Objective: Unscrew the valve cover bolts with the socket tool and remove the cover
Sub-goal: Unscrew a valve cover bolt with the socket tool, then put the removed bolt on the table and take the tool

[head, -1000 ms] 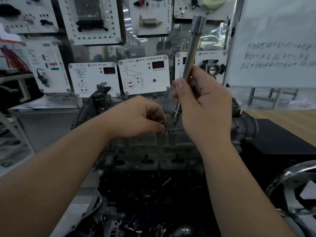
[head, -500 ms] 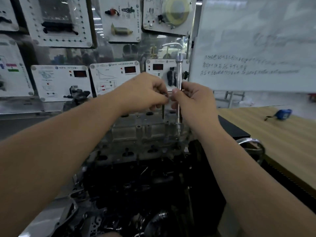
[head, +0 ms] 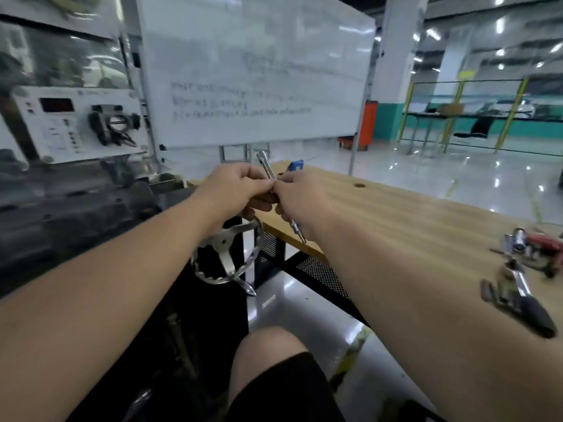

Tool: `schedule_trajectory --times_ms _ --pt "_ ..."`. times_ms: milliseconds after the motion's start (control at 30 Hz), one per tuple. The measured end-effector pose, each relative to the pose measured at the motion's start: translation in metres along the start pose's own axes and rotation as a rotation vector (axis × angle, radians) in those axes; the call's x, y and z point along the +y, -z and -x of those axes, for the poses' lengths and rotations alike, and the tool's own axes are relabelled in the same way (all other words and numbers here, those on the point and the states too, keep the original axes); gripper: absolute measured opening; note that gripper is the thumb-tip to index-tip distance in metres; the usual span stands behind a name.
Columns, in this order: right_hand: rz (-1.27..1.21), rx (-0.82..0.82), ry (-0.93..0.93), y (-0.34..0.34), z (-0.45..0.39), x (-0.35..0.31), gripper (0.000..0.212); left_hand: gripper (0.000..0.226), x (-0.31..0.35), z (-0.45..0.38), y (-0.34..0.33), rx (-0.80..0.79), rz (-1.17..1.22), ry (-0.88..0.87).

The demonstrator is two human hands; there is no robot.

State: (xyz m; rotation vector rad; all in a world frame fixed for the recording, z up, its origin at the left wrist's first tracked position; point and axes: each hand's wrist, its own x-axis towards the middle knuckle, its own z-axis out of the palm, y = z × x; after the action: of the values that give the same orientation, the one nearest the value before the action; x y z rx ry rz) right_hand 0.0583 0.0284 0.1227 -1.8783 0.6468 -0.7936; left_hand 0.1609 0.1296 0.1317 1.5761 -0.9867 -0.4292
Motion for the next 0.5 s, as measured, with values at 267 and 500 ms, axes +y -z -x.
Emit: schedule_trajectory --times_ms 267,500 --pt "0.106 0.137 -0.214 0.133 0.012 0.072 0.021 0.009 -0.006 -0.019 -0.144 -0.239 -0.232 -0.174" --pt "0.180 0.309 -0.277 0.225 0.027 0.112 0.019 0.013 -0.016 -0.008 -0.265 -0.400 -0.461 -0.343"
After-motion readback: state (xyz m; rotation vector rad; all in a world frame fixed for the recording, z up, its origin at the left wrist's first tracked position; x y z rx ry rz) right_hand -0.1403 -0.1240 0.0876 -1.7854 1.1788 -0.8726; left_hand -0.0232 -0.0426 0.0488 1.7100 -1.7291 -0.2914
